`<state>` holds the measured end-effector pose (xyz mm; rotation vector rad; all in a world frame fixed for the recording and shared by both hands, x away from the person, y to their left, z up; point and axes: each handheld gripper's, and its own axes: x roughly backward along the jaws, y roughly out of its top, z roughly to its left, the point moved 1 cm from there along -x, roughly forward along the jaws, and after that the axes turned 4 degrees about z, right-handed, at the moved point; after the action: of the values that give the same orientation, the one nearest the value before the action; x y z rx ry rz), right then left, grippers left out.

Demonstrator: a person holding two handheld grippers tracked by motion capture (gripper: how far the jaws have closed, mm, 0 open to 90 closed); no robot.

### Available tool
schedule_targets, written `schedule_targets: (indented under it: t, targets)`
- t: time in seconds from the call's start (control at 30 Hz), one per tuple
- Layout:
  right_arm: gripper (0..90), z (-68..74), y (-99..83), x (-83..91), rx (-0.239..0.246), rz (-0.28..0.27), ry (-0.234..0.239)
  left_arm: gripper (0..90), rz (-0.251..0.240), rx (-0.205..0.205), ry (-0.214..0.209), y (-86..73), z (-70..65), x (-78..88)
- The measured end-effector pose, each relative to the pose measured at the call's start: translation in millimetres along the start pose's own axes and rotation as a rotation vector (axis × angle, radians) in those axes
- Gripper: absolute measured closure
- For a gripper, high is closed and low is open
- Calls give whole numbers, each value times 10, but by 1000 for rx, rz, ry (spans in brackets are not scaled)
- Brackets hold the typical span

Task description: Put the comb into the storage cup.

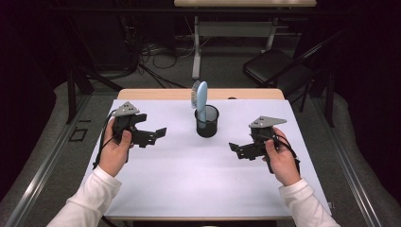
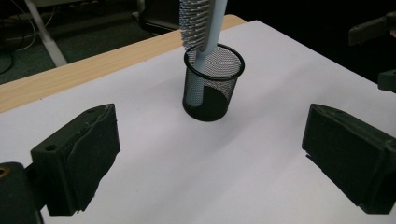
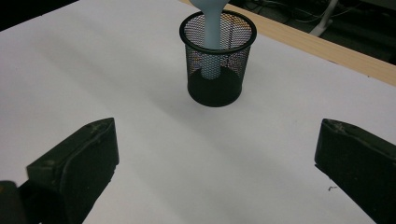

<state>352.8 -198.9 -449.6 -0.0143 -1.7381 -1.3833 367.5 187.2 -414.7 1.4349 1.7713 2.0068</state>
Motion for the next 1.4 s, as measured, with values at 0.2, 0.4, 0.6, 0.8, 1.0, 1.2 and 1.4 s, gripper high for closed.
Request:
schedule_targets:
  t: [0.2,0.4,0.6,0.8,1.0,1.2,1.4]
  targets:
    - [0,16,-92,85,4,-5,-9,44,-6,-14,-10,-115,-52,65]
    - [0,19,-221,142,3,5,-20,44,6,-8,-17,-256,-61,86]
    - [0,-10,-353,183,-10,5,-24,44,14,-7,-3,-434,-24,81]
    - [0,-81,-534,185,-35,7,-46,44,0,3,20,-599,57,93]
    - [0,-149,-708,187,-74,16,-68,44,-16,11,29,-707,98,105]
    - [0,-154,-823,183,-83,17,-63,44,-21,25,20,-805,129,88]
    - [0,-160,-893,148,-94,15,-64,56,-39,27,19,-903,156,72]
